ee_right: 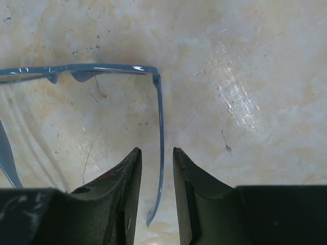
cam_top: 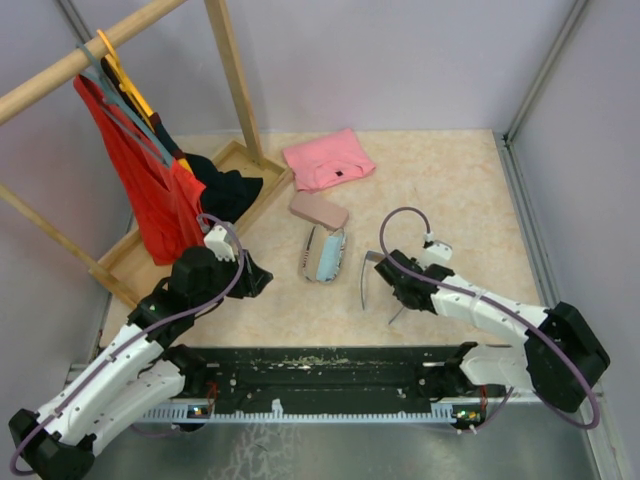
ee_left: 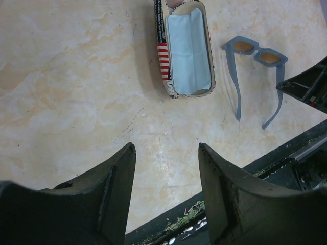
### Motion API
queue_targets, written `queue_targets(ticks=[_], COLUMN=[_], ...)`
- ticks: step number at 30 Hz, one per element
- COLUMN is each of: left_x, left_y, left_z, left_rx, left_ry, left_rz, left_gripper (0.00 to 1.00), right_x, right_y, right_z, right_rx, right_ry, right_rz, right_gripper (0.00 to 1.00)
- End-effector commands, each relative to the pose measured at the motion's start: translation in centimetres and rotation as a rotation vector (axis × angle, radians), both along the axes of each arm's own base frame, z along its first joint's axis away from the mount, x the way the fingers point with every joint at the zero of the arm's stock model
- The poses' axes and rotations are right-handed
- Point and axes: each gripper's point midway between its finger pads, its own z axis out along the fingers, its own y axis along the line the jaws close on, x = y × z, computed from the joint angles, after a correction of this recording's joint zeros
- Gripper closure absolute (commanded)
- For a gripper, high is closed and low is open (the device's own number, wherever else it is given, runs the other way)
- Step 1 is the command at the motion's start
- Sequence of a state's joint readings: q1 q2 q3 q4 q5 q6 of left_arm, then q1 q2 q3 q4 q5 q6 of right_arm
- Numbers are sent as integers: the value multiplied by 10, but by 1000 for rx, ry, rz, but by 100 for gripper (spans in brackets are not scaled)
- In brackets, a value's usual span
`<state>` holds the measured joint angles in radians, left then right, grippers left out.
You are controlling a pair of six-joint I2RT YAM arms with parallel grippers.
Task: Organize the sunglasses
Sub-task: Place the sunglasses at the center of the board.
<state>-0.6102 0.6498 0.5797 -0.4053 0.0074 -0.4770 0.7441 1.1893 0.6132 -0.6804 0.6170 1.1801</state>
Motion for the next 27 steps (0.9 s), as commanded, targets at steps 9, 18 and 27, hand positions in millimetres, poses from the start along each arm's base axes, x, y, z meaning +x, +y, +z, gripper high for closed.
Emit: queue_targets(ticks=[9,18,27], left_x=[7,3,3], left_y=[3,3,1], left_z=[23,29,26], left_rx=[5,2,5], left_ry=[-61,-76,-79], left_rz=[13,-11,-26], left_gripper=[40,38,38], right_x=[26,79,82], right_y=[27,30,37], right_z=[106,175,126], right_rx=[-15,-104,-132], right_ry=[-260,-489,-122], right_rz=[456,680,1158], right_gripper=[65,55,52])
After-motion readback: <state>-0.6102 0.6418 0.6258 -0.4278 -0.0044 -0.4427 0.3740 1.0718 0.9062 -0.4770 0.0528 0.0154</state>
